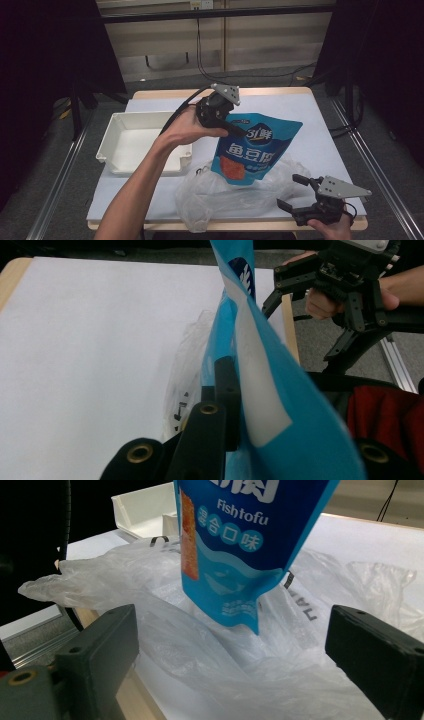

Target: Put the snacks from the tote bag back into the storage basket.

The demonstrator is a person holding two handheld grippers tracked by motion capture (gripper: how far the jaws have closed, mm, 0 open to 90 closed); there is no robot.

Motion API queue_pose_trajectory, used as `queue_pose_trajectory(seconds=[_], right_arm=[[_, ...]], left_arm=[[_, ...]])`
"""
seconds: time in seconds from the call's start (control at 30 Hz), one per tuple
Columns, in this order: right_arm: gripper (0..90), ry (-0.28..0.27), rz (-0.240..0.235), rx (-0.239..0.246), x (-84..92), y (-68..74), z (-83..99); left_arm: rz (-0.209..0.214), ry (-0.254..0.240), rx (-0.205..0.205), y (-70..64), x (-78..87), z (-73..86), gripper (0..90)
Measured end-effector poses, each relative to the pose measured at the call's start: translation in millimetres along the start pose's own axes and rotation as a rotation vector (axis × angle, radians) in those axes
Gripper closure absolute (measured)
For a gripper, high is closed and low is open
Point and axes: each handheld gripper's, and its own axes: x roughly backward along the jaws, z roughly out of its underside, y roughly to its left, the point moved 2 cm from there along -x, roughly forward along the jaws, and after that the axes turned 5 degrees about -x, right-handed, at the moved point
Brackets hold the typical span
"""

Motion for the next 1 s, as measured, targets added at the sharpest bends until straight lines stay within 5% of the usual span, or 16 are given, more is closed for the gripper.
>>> queue_pose_trajectory(seconds=[0.77, 1.0], right_arm=[[5.3, -0.01, 0.004, 0.012, -1.0, 0.9, -0.3], [5.3, -0.01, 0.003, 0.013, -0.2, 0.7, -0.4]], left_arm=[[-0.01, -0.106, -0.011, -7.1, 55.6, -6.6, 90.0], [-0.069, -0.084, 0.012, -3.7, 68.9, -1.1, 90.0]])
